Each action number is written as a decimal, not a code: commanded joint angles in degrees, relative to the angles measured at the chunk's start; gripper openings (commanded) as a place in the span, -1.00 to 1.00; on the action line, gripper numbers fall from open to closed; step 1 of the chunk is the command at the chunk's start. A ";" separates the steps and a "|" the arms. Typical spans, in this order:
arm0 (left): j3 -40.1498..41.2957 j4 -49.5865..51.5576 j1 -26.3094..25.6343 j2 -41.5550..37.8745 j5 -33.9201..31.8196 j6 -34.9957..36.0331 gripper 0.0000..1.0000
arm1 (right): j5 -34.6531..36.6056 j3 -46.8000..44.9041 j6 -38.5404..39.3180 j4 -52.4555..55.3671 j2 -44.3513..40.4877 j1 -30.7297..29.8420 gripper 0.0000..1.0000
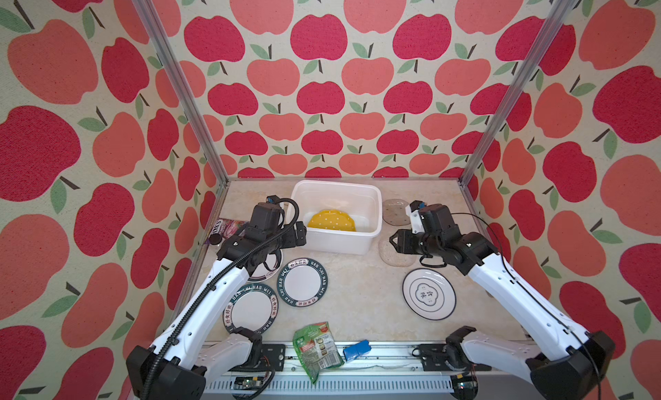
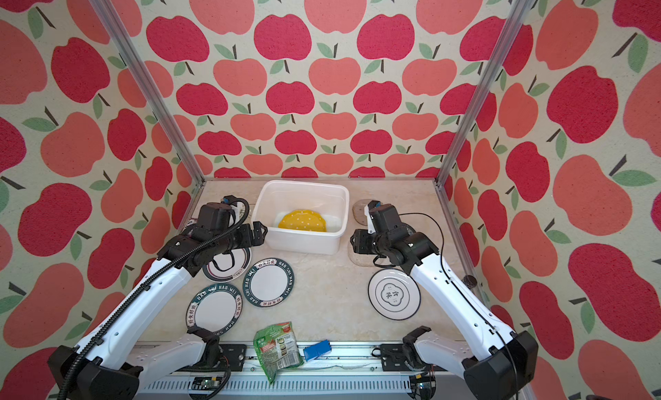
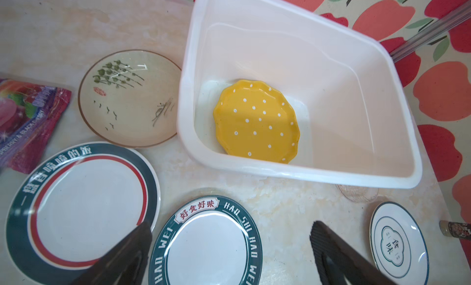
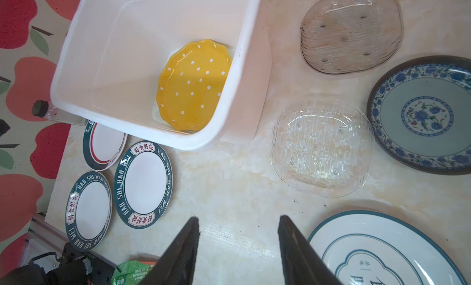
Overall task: Place the plates into the plastic bin on the countertop
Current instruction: Pick up the plate from the center of the table.
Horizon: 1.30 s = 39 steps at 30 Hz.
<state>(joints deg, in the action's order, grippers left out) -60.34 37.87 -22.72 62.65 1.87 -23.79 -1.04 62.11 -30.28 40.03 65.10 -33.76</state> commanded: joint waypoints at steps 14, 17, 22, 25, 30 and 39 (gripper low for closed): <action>7.45 -4.06 11.29 3.55 0.34 -10.59 0.85 | -5.99 -7.66 -7.65 -9.95 5.21 -1.64 0.01; 8.55 -5.31 11.26 4.58 2.81 -10.70 0.85 | -8.74 -10.68 -10.07 -14.61 7.41 -2.75 0.01; 9.86 -5.88 11.28 4.32 4.51 -10.70 0.85 | -13.11 -14.25 -14.11 -24.74 13.37 -7.74 0.01; 11.47 -6.44 11.05 3.70 6.59 -11.66 0.85 | -14.90 -15.00 -16.12 -29.94 17.17 -10.90 0.00; 14.79 -6.88 9.82 1.69 7.02 -13.09 0.84 | -16.73 -15.87 -19.31 -37.83 22.53 -14.92 -0.03; 17.75 -8.22 9.44 -0.07 7.32 -13.77 0.85 | -13.35 -19.65 -21.20 -39.33 21.27 -12.28 -0.01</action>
<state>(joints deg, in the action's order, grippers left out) -43.27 30.87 -12.99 63.29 8.49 -36.64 -15.99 43.70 -50.09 2.26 88.07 -48.03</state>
